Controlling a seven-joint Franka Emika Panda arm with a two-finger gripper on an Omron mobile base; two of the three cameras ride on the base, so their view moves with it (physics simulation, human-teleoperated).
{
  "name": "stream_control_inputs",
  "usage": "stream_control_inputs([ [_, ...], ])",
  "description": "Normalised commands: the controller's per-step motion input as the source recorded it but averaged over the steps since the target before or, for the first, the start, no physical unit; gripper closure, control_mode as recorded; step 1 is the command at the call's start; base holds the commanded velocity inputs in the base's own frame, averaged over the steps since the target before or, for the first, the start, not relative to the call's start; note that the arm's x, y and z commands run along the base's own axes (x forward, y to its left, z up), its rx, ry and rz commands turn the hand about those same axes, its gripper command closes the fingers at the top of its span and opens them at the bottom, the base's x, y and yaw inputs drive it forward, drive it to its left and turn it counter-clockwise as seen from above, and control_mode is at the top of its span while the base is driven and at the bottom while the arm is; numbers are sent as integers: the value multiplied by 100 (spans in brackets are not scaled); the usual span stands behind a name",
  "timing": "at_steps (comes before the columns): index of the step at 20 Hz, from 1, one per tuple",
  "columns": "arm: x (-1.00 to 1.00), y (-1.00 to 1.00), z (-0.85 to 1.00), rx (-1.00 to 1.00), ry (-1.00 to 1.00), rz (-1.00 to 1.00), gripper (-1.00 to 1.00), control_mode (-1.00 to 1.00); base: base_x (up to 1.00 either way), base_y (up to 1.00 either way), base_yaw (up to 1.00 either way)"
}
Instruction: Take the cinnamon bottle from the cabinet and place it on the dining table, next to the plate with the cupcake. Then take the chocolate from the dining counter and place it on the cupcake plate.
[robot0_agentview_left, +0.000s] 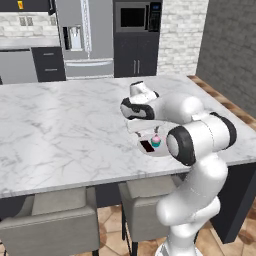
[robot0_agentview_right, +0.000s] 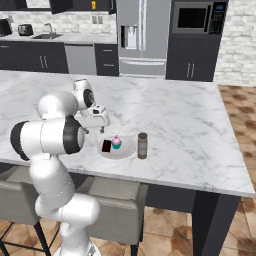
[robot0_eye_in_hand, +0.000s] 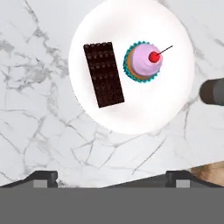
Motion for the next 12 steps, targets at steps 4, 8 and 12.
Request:
stream_control_inputs([
  [4,-100,67,65,-9,-27,0,-100,-100,0,0,0],
  [8,-100,54,62,-8,-28,0,-100,-100,0,0,0],
  [12,-100,13,56,-3,-26,0,-100,-100,0,0,0],
])
